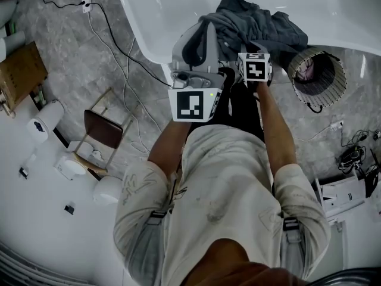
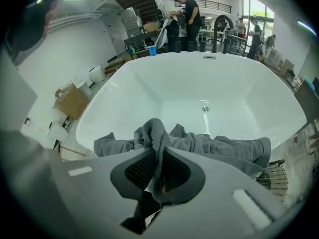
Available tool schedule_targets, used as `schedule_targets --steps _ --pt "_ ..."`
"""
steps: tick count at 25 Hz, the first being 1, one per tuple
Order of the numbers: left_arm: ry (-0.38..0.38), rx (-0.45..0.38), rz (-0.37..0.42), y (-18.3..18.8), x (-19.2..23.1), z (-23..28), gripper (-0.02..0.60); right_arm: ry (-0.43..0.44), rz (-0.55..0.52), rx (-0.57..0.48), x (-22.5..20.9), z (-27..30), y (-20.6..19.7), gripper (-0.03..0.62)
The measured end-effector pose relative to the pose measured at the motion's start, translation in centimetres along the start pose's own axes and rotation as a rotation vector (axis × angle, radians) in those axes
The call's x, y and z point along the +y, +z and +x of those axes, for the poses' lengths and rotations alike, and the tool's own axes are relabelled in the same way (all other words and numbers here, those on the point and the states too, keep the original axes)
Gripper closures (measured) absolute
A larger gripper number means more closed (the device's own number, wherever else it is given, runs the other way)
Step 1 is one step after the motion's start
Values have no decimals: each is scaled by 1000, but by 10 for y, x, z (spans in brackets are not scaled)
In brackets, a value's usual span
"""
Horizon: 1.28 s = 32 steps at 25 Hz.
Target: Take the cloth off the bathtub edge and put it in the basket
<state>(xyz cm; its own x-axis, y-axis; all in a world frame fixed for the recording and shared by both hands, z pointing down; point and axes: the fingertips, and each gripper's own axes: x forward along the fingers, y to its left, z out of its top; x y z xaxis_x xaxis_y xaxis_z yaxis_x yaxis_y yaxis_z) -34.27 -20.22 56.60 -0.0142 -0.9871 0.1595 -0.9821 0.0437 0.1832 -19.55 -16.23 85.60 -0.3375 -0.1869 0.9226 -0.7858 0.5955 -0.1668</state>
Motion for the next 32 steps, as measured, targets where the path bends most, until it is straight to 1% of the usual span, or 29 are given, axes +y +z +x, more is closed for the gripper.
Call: schedule_targets --steps 3,7,16,24,27,32 --pt "-13 -11 9 7 -1 -3 580 13 21 -46 7 -20 9 566" --pt "-21 -41 5 22 -6 -4 580 21 40 -138 14 -58 27 566" --pt "-59 -118 51 68 -13 -16 580 32 26 -388 30 -152 100 566" --pt "-70 -186 90 103 -30 -22 580 49 30 -612 27 -235 159 566" --pt "-79 -215 103 119 -39 -23 580 42 15 -704 23 -273 181 566" --pt "-98 -268 122 151 -70 -22 580 21 -50 -831 11 -347 212 566"
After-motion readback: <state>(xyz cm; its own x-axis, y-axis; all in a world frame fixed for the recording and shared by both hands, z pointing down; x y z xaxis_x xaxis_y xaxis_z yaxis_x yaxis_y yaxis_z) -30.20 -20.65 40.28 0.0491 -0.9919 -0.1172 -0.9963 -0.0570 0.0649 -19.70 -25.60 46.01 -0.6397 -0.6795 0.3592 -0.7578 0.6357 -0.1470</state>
